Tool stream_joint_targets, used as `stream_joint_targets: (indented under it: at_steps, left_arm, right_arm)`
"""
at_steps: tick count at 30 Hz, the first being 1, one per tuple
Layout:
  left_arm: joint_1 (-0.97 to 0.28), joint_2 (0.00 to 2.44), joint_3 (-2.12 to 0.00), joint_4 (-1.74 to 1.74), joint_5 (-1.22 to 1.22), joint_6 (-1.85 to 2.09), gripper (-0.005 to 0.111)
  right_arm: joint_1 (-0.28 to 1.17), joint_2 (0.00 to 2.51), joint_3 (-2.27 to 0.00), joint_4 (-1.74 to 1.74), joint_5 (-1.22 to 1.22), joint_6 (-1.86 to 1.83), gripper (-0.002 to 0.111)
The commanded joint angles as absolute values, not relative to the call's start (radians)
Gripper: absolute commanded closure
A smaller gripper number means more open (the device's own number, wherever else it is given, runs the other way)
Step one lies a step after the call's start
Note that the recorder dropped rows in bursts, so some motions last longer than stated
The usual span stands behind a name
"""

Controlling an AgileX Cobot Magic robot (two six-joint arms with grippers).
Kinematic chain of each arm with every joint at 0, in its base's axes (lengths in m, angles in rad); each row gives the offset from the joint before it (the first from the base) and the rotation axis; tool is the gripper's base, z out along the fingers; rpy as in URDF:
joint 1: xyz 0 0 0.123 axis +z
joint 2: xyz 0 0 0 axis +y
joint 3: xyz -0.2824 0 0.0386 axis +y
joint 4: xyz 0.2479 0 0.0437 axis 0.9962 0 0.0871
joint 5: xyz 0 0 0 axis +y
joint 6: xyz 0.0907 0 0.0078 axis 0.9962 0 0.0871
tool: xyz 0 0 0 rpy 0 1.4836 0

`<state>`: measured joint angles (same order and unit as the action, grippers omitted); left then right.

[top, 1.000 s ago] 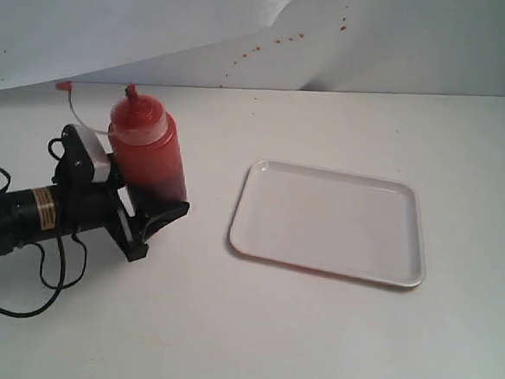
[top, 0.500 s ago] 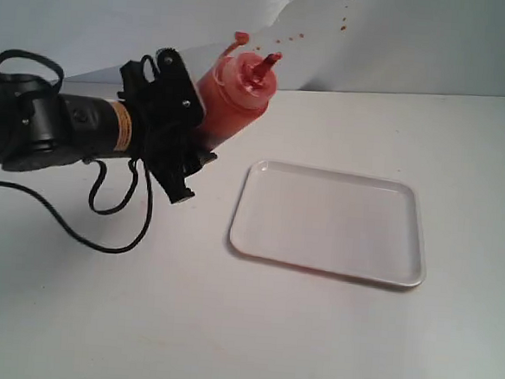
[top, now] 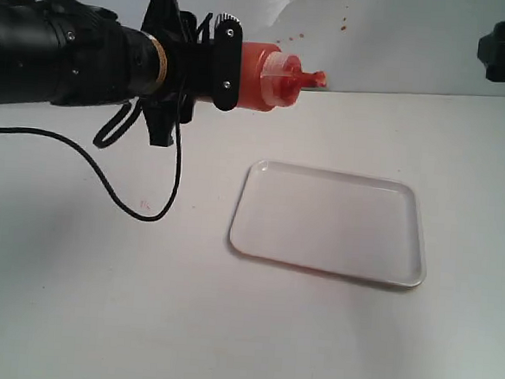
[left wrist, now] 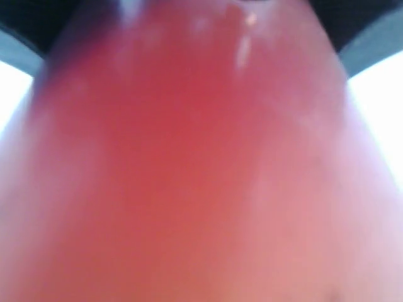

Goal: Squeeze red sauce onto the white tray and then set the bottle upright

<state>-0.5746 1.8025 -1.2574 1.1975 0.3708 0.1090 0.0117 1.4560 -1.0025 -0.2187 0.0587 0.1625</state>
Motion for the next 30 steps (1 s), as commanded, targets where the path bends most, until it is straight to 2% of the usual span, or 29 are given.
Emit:
stream_joint_targets:
  at_steps: [1, 6, 8, 10, 12, 15, 17, 22, 30]
  left_arm:
    - [-0.629, 1.833, -1.313, 1.415, 0.506, 0.106, 0.107]
    - [-0.68, 1.914, -1.334, 1.728, 0.66, -0.011, 0.107]
    - [-0.698, 1.946, -1.349, 1.744, 0.71, -0.042, 0.107]
    - [-0.702, 1.968, -1.376, 1.744, 0.728, -0.046, 0.107]
    - [-0.702, 1.985, -1.406, 1.744, 0.73, -0.044, 0.107]
    - [-0.702, 2.001, -1.437, 1.744, 0.733, 0.019, 0.107]
    - [-0.702, 2.002, -1.441, 1.744, 0.724, 0.064, 0.107]
    - [-0.702, 2.002, -1.448, 1.744, 0.718, 0.113, 0.107]
    - [-0.702, 2.002, -1.448, 1.744, 0.676, 0.283, 0.107]
  right_arm:
    - [0.039, 1.476, -1.057, -0.226, 0.008, 0.152, 0.003]
    - [0.061, 1.525, -1.222, -0.223, 0.266, 0.152, 0.003]
    - [0.061, 1.563, -1.289, -0.159, 0.359, 0.086, 0.003]
    - [0.061, 1.607, -1.343, 0.043, 0.421, -0.146, 0.003]
    - [0.061, 1.653, -1.385, 0.347, 0.516, -0.535, 0.003]
    - [0.057, 1.737, -1.44, 0.839, 0.783, -1.105, 0.003]
    - [0.057, 1.781, -1.466, 0.967, 0.904, -1.283, 0.003]
    - [0.064, 1.842, -1.474, 1.03, 0.837, -1.462, 0.003]
    - [0.094, 1.892, -1.474, 1.04, 0.879, -1.634, 0.003]
